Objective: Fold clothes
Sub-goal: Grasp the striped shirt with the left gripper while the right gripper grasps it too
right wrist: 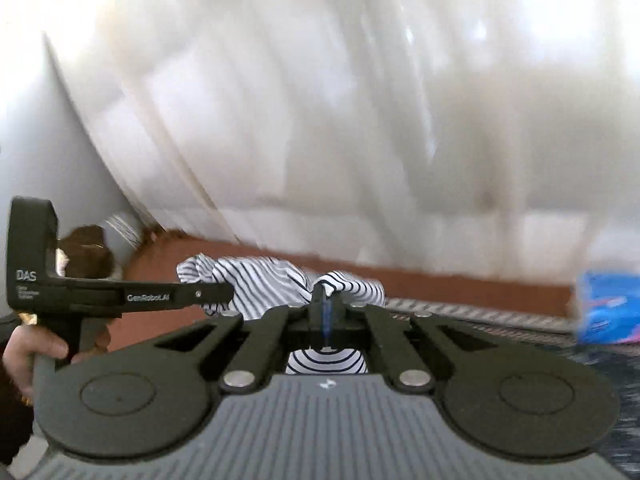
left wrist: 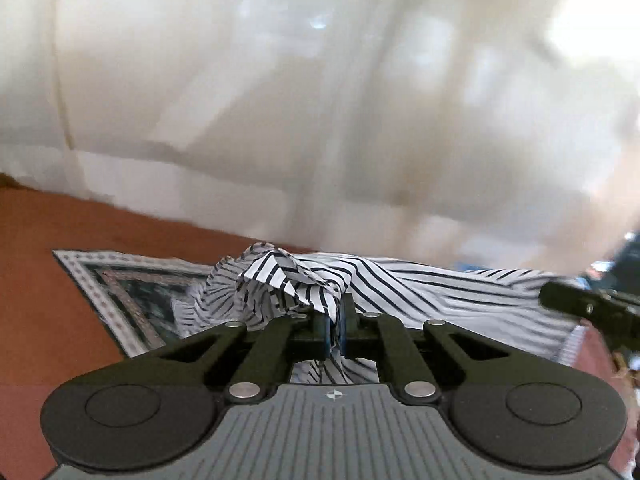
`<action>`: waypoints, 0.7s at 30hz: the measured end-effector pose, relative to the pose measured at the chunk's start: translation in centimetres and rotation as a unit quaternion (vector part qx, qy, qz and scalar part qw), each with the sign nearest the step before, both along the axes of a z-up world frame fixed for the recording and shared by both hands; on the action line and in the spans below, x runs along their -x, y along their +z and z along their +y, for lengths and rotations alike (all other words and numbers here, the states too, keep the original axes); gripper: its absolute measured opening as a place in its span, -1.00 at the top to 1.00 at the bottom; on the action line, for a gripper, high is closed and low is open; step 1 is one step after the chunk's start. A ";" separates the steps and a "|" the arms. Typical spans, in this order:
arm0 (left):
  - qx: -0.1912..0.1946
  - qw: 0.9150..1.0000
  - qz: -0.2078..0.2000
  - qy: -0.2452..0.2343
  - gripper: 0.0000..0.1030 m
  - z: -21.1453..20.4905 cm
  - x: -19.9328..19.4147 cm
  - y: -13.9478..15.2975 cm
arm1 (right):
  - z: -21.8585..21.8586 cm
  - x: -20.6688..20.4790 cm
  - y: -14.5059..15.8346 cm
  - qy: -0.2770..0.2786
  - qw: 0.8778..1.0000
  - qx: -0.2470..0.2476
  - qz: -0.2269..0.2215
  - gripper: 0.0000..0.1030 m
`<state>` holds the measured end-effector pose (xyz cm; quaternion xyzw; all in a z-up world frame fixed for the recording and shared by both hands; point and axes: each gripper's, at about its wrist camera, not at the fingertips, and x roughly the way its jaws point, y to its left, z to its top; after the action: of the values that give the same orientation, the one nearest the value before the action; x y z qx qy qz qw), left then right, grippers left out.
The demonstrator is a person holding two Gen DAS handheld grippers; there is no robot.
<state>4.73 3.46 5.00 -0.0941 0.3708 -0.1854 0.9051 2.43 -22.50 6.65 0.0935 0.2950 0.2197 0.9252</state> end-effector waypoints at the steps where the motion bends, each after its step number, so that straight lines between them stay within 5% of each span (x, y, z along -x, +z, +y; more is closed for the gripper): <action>1: 0.012 1.000 0.002 -0.014 1.00 -1.1 2.1 0.7 | -1.9 2.4 1.4 -0.001 1.000 0.003 -0.013 0.99; 4: 0.030 0.997 0.036 -0.068 1.00 -5.1 7.7 -0.2 | -7.3 9.0 2.8 -0.010 0.999 0.018 -0.025 0.99; 7: 0.017 0.991 0.098 -0.093 1.00 -9.5 12.4 -4.6 | -11.9 14.3 1.0 -0.026 0.999 0.045 0.012 0.99; 10: -0.002 0.974 0.192 -0.119 1.00 -13.1 15.8 -10.3 | -15.8 17.8 -4.2 -0.053 0.992 0.042 0.106 0.99; 14: -0.049 0.947 0.277 -0.154 1.00 -15.9 19.1 -16.3 | -18.7 21.2 -12.4 -0.092 0.966 0.036 0.240 0.99; 16: -0.074 0.947 0.265 -0.167 0.94 -16.9 19.8 -17.0 | -19.4 22.5 -15.4 -0.101 0.955 0.058 0.272 0.99; 18: -0.088 0.949 0.253 -0.163 0.56 -17.0 19.9 -16.5 | -19.9 23.7 -17.3 -0.118 0.948 0.070 0.287 0.99; 21: -0.088 0.957 0.233 -0.147 0.37 -16.4 19.9 -14.4 | -20.6 24.0 -19.1 -0.141 0.941 0.062 0.301 0.96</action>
<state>-15.20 -12.92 -9.42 0.0011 0.5964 -0.2561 0.7608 -21.54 -43.08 -12.46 0.1388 0.5565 0.0299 0.8186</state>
